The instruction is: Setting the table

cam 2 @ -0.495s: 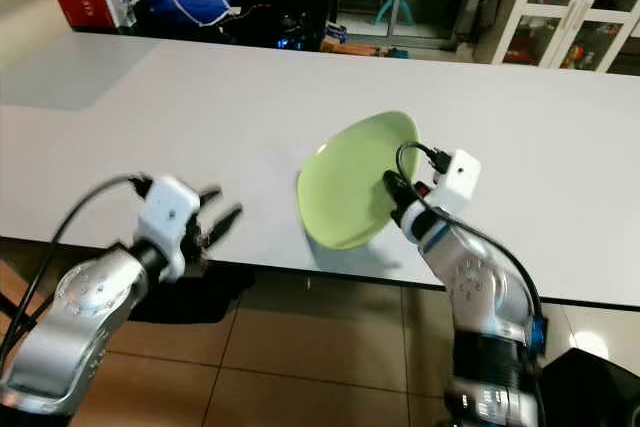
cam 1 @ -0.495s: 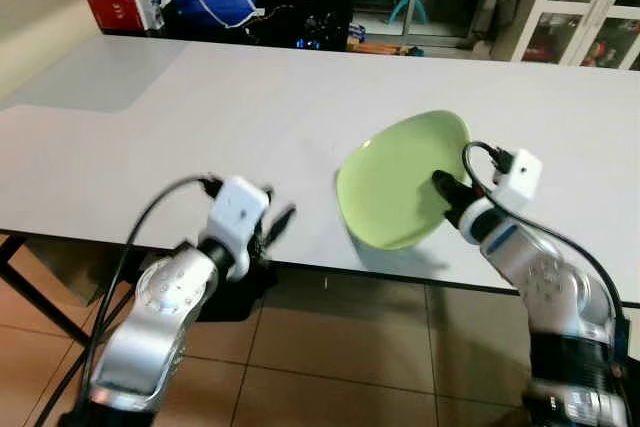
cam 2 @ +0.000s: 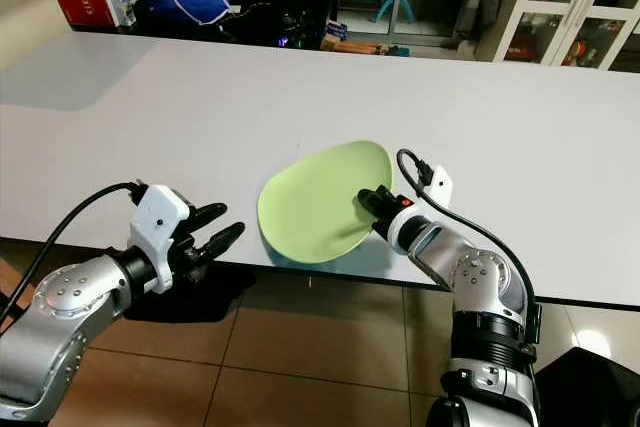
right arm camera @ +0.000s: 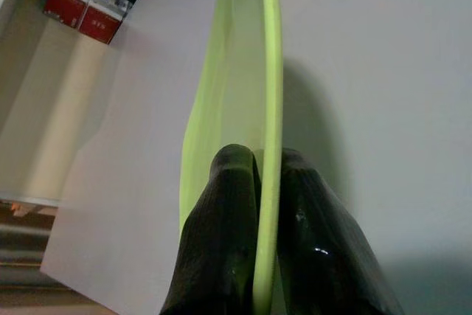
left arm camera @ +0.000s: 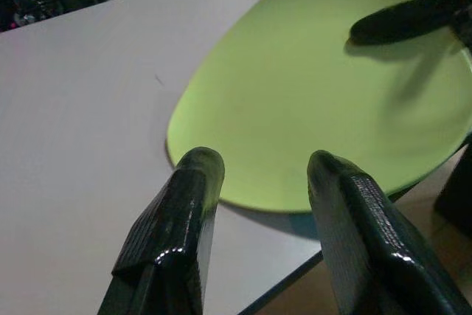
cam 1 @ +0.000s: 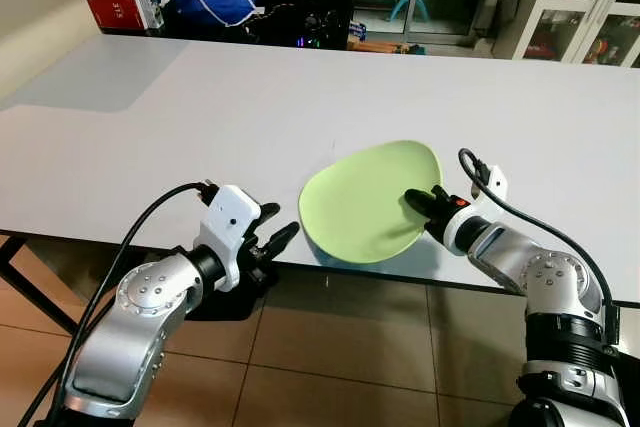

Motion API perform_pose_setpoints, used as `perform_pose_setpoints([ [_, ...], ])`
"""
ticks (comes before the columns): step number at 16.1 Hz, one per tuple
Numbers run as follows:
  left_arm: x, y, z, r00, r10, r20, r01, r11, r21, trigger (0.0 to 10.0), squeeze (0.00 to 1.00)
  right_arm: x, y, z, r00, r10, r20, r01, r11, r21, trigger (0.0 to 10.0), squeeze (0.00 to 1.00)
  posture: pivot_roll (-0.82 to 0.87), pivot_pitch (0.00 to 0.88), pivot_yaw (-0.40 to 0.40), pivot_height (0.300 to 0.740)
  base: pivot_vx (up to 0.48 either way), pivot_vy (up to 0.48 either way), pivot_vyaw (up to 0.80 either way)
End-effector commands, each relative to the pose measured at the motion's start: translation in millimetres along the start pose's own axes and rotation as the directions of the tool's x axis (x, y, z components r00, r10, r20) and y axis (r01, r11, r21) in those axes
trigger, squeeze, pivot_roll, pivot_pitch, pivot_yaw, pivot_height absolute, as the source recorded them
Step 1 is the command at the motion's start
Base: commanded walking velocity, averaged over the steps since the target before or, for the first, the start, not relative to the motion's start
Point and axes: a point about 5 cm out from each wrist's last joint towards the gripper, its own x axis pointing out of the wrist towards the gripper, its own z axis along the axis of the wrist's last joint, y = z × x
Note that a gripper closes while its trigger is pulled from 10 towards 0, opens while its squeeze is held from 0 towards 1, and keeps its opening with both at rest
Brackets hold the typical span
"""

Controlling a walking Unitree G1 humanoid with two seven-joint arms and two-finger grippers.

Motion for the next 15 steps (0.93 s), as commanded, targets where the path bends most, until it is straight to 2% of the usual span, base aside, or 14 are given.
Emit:
perform_pose_setpoints([
  [1,-2.0,0.4,1.7,1.0,-0.007,0.001,0.007,1.0,-0.017,10.0,0.0,0.0,-14.2,-11.4,0.993,-0.091,-0.073,0.089,0.996,-0.022,10.0,0.0,0.04,0.038,0.008,0.74,0.0,0.0,0.0],
  [2,-1.4,-1.2,1.1,1.0,-0.012,-0.004,0.012,1.0,-0.015,10.0,0.0,1.5,-16.6,-11.4,0.992,-0.101,-0.073,0.099,0.995,-0.029,10.0,0.0,0.04,0.039,0.01,0.74,0.0,0.0,0.0],
  [3,-0.3,-0.8,1.5,1.0,0.001,-0.006,-0.001,1.0,0.005,10.0,0.0,2.6,-17.9,-10.5,0.993,-0.105,-0.062,0.104,0.994,-0.029,10.0,0.11,0.04,0.04,0.01,0.74,0.0,0.0,0.0],
  [5,0.8,-0.3,2.9,1.0,0.008,0.001,-0.008,1.0,0.006,10.0,0.0,3.8,-18.4,-6.1,0.993,-0.112,-0.026,0.111,0.993,-0.028,10.0,1.0,0.04,0.041,0.011,0.74,0.0,0.0,0.0],
  [11,1.8,-0.2,4.3,1.0,0.013,-0.004,-0.013,1.0,0.009,10.0,0.0,13.9,-17.9,11.0,0.987,-0.128,0.097,0.133,0.99,-0.05,10.0,1.0,0.05,0.037,0.008,0.74,0.0,0.0,0.0],
  [14,1.5,0.3,5.6,1.0,0.025,0.002,-0.025,1.0,0.009,10.0,0.0,19.3,-9.1,16.8,0.981,-0.118,0.151,0.141,0.978,-0.156,10.0,1.0,0.05,0.038,0.008,0.74,0.0,0.0,0.0],
  [15,1.5,0.2,5.7,1.0,0.025,0.002,-0.025,1.0,0.009,10.0,0.0,19.8,-7.7,16.9,0.982,-0.11,0.154,0.135,0.977,-0.163,10.0,1.0,0.05,0.036,0.009,0.74,0.0,0.0,0.0],
])
